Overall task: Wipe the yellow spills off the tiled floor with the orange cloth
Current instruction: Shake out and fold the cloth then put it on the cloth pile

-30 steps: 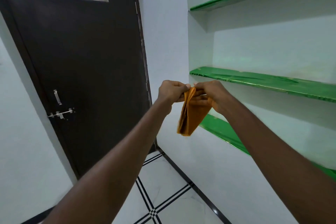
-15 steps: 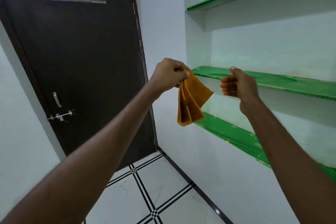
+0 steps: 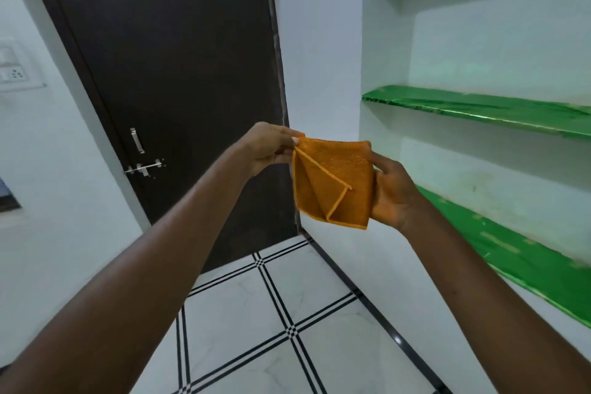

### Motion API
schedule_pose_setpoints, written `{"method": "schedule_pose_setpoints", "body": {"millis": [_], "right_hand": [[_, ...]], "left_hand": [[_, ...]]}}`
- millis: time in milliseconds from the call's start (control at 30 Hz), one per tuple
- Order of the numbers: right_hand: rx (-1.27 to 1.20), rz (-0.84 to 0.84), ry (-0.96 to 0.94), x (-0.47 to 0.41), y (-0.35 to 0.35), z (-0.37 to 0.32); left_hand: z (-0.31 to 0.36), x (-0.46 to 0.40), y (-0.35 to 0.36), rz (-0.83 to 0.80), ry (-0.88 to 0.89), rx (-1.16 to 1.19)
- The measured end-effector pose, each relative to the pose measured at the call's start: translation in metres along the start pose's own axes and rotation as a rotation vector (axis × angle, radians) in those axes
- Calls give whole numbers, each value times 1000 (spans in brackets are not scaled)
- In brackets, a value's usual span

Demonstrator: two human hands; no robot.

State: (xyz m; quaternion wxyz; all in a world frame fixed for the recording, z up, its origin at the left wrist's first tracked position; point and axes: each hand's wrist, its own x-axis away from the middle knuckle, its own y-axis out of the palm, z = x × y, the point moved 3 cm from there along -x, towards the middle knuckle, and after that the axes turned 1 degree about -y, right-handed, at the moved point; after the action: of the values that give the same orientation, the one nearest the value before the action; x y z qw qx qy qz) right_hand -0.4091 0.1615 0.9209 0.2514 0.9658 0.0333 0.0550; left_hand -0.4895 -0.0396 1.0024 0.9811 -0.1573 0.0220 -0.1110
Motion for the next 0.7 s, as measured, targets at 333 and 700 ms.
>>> {"method": "schedule_pose_setpoints", "body": {"millis": [333,700], "right_hand": [[562,118,-42,-16,29,8],[396,140,184,-19,95,60]], "left_hand": [[-82,17,-32,-102,-31,257],[-152,53,-94,-111,-121,268]]}}
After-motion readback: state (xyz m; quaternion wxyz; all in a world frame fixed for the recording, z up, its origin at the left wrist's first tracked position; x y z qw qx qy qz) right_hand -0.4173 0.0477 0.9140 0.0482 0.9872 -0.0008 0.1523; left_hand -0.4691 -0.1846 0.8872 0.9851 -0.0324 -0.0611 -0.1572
